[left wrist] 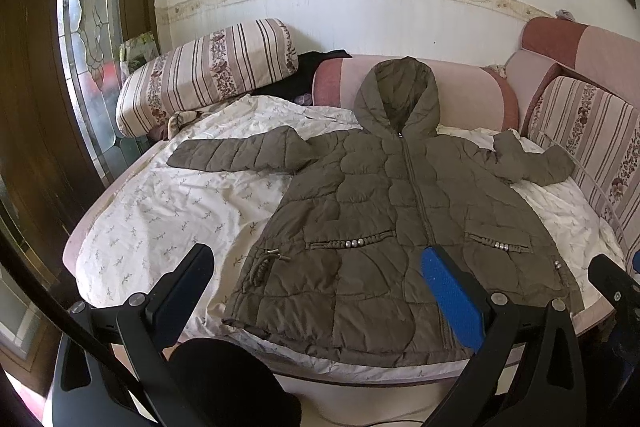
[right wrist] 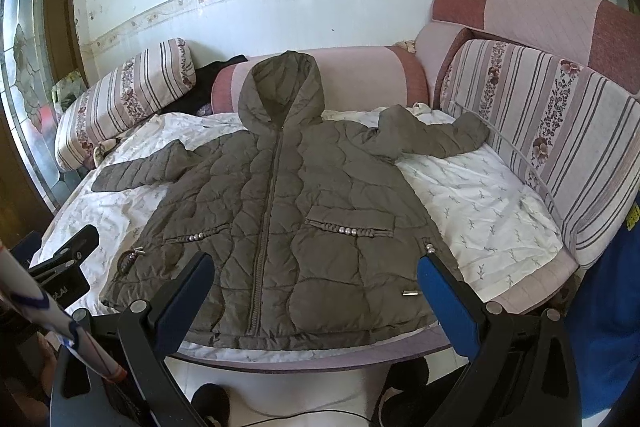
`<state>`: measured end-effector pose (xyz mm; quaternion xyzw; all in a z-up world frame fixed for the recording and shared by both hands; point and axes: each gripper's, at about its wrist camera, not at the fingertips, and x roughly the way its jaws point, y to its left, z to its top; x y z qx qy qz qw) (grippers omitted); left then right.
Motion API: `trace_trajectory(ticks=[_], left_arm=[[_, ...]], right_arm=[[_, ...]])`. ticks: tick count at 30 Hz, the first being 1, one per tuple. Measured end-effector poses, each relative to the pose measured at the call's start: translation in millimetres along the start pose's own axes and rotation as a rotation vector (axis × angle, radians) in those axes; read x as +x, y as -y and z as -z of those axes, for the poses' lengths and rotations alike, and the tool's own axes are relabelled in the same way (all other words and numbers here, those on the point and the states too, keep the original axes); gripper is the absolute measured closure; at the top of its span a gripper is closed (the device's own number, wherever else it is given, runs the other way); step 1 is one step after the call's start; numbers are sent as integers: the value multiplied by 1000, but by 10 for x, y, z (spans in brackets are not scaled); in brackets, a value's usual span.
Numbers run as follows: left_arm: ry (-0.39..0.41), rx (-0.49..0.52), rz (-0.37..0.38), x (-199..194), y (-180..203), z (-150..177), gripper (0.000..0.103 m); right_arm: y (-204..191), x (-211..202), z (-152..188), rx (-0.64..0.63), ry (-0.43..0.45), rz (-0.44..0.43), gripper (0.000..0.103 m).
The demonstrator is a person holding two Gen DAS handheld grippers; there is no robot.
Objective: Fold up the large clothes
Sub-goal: 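Move both grippers toward the olive jacket's sleeve and body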
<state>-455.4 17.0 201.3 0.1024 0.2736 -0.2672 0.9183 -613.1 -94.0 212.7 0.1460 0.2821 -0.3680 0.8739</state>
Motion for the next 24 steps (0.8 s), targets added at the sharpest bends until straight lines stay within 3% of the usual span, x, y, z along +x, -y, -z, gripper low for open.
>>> trace_trajectory(ticks=[9, 16, 24], left_arm=[[44, 17, 16, 71, 50, -237, 0], [39, 9, 19, 728, 215, -717, 0], [-24, -1, 12, 1477, 432, -971, 0]], right_arm=[[-21, 87, -81, -30, 16, 21, 0], [129, 489, -410, -31, -8, 108, 0], [359, 1146, -776, -3, -64, 168, 0]])
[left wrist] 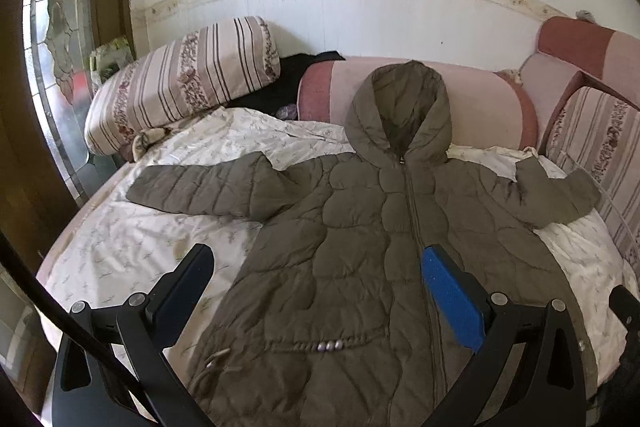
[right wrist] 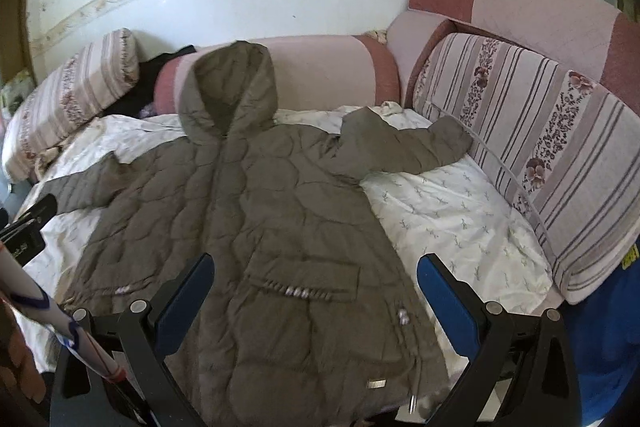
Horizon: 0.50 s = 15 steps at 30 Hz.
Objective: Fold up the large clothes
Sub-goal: 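Move both grippers toward the olive jacket's sleeve and body, then grasp the jacket sleeve cuff with the right gripper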
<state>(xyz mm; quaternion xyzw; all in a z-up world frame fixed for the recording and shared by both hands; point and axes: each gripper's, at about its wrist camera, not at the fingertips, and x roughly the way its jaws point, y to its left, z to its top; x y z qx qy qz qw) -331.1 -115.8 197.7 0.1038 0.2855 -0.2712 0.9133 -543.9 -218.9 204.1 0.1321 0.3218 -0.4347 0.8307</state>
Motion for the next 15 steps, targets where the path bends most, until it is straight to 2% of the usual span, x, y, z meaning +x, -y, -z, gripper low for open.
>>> trace_trajectory(ticks=[8, 15], left_arm=[[-46, 4, 21, 648, 309, -160, 0], [-102, 38, 38, 1269, 562, -142, 0]], right_arm=[[71, 606, -386, 31, -28, 36, 0], [181, 1158, -633, 37, -78, 63, 0]])
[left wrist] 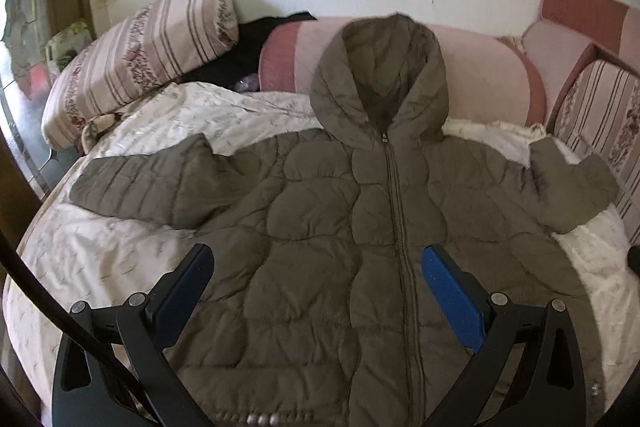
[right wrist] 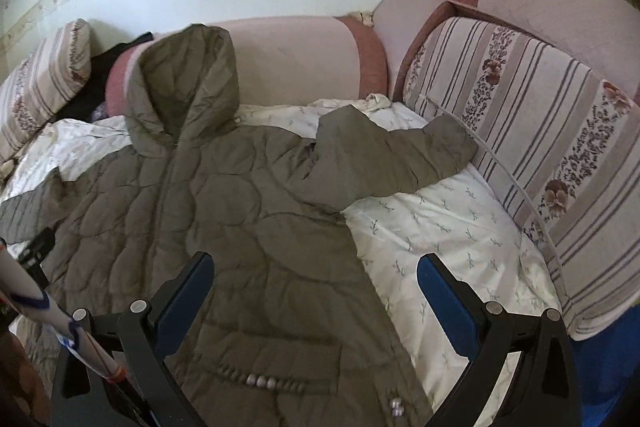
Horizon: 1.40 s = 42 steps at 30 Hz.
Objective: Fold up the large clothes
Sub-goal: 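Grasp the jacket sleeve cuff with the right gripper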
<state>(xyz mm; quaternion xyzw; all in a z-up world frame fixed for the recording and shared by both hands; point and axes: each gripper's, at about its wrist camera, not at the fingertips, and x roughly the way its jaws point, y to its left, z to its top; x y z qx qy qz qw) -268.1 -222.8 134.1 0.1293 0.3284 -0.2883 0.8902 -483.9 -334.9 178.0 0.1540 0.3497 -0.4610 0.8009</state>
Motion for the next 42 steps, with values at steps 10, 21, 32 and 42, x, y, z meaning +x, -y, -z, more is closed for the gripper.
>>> trace_trajectory(ticks=[10, 21, 32, 42], left_arm=[[12, 35, -80, 564, -72, -3, 0], [-16, 22, -76, 732, -231, -63, 0], [-104, 8, -81, 1042, -294, -8, 0], [-90, 78, -99, 1102, -140, 40, 0]], right_arm=[[201, 733, -367, -11, -63, 113, 0], [755, 1438, -692, 116, -174, 18, 0], [2125, 1826, -1021, 329, -186, -34, 28], [2682, 2331, -1154, 456, -162, 23, 43]])
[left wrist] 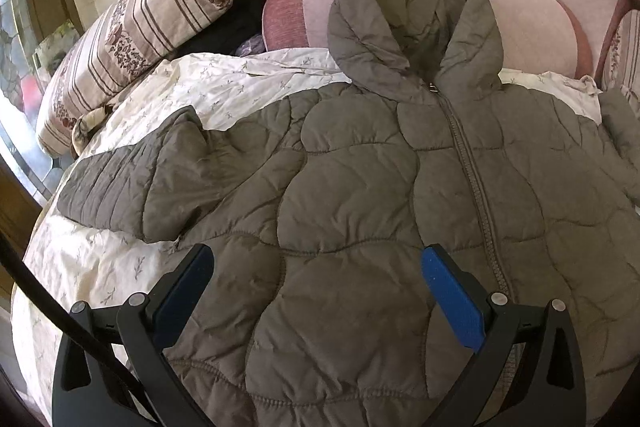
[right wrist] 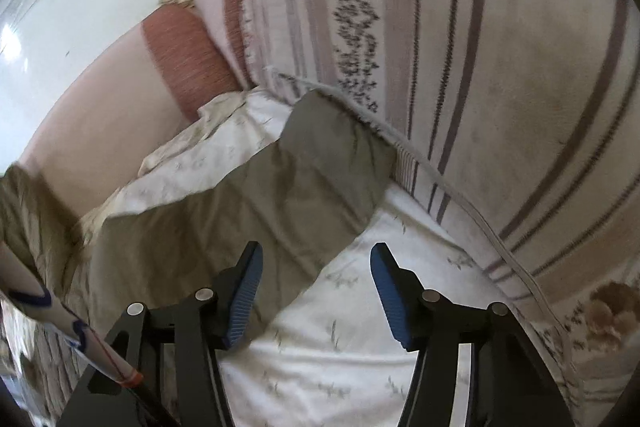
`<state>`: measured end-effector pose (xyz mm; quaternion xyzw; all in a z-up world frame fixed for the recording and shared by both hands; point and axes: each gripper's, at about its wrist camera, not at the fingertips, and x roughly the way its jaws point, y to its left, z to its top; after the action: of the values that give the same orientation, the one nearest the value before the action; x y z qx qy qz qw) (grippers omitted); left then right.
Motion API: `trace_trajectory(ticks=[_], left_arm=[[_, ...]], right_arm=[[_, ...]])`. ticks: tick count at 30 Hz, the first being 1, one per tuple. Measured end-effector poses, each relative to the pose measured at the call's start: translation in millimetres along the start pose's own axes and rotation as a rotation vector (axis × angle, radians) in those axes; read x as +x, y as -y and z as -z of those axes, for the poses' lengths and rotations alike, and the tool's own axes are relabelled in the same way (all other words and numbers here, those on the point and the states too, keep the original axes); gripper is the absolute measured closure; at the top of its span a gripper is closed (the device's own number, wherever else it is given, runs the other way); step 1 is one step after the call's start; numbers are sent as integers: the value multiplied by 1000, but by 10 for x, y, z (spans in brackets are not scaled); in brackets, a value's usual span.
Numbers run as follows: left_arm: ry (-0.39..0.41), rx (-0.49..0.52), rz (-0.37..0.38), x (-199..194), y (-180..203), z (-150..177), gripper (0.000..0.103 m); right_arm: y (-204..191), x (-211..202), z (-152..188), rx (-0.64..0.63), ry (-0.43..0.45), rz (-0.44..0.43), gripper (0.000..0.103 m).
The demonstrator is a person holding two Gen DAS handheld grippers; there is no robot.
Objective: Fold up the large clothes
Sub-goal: 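Grasp the jacket sleeve cuff with the right gripper, then lift the sleeve with the right gripper and fold it across the jacket front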
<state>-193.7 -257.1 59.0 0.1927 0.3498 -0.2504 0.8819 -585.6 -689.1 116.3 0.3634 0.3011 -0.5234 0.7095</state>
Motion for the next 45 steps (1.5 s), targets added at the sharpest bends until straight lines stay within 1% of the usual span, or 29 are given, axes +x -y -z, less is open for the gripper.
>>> trace_trajectory(ticks=[4, 8, 10, 12, 15, 16, 17, 19, 20, 24, 26, 30, 36, 38, 42, 45], left_arm=[[18, 8, 5, -15, 19, 3, 0], [22, 19, 4, -11, 41, 10, 0], [18, 25, 5, 6, 52, 14, 0], [13, 29, 4, 30, 66, 18, 0], [1, 38, 1, 70, 96, 31, 0], [-1, 41, 1, 79, 102, 34, 0], [-3, 44, 1, 86, 108, 36, 0], [-2, 45, 1, 84, 107, 37, 0], [-1, 44, 3, 80, 104, 36, 0], [5, 29, 8, 53, 84, 29, 0], [6, 23, 14, 29, 71, 27, 0], [20, 6, 28, -60, 22, 15, 0], [29, -34, 45, -149, -106, -13, 0], [31, -50, 48, -169, -157, -25, 0], [35, -83, 54, -206, -271, -40, 0], [44, -94, 51, -238, -350, -43, 0]], right_arm=[[80, 242, -96, 44, 7, -6, 47], [103, 455, -180, 65, 13, 24, 47], [136, 552, -216, 69, 12, 53, 47], [160, 643, -244, 78, 10, 52, 50], [177, 758, -271, 87, 5, 73, 56], [190, 794, -271, 88, 9, 75, 65], [205, 818, -273, 89, 9, 81, 78], [239, 816, -256, 97, 20, 76, 85], [258, 761, -239, 104, 41, 62, 88], [261, 466, -181, 100, 104, 47, 90], [200, 260, -172, 79, 136, 39, 91], [7, -229, -174, 42, 193, -3, 91], [-503, -1101, -204, -44, 287, -93, 93], [-707, -1293, -201, -72, 306, -122, 93], [-1221, -1707, -63, -144, 341, -194, 93], [-1621, -1998, 123, -204, 346, -271, 93]])
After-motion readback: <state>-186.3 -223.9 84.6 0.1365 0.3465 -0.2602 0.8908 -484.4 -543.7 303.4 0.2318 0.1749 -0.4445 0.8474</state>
